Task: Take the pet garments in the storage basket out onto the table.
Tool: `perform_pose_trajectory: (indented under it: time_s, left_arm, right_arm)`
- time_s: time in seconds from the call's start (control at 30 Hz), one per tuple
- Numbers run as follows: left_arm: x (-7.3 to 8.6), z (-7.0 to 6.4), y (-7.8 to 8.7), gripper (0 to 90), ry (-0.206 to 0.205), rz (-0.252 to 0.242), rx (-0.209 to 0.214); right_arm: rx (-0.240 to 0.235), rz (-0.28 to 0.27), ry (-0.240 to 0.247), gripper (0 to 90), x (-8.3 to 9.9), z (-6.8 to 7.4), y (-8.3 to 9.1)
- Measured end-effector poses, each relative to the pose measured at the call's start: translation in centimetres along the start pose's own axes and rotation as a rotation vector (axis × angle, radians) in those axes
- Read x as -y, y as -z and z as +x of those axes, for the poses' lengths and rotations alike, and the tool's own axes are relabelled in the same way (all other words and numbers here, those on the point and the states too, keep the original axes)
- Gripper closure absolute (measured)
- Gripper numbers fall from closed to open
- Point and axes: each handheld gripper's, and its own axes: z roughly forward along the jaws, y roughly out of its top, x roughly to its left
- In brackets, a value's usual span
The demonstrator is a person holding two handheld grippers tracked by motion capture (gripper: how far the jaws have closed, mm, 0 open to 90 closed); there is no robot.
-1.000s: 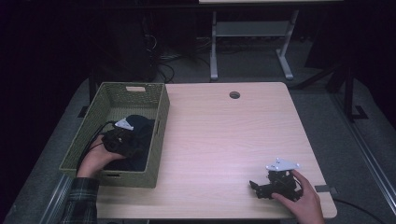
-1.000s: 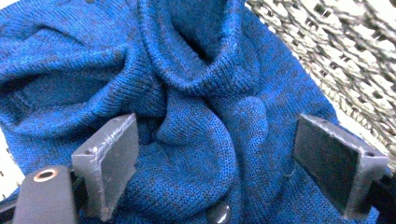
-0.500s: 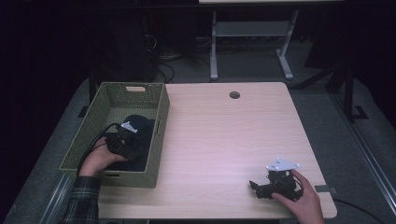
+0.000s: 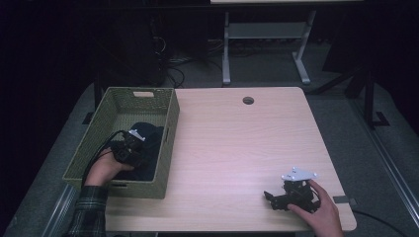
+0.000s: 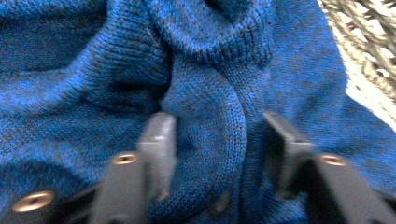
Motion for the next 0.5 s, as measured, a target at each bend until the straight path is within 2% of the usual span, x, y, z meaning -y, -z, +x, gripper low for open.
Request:
perform_pose_trajectory:
  time_s: [0.03,0.13,0.3,0.37,0.4,0.43,0.5]
  left_arm:
    - [0.0,0.0,0.0,62.1,0.014,-0.001,0.008]
    - [0.0,0.3,0.3,71.9,0.046,0.005,0.029]
    - [0.1,0.4,0.8,72.8,0.062,-0.011,0.044]
    - [0.1,0.7,1.2,73.0,0.072,-0.036,0.061]
    - [0.2,0.8,1.6,73.4,0.103,-0.082,0.081]
    - [0.2,0.8,1.6,73.6,0.103,-0.082,0.081]
    - [0.3,1.0,2.0,73.8,0.12,-0.124,0.098]
  right_arm:
    - [0.0,0.0,0.0,0.0,0.0,0.0,0.0]
    - [0.0,0.0,0.0,0.0,0.0,0.0,0.0]
    - [0.0,0.0,0.0,0.0,0.0,0.0,0.0]
    - [0.0,0.0,0.0,0.0,0.0,0.0,0.0]
    - [-0.001,-0.001,0.001,0.0,0.0,0.0,0.0]
    - [-0.001,-0.001,0.001,0.0,0.0,0.0,0.0]
    - [-0.001,-0.001,0.001,0.0,0.0,0.0,0.0]
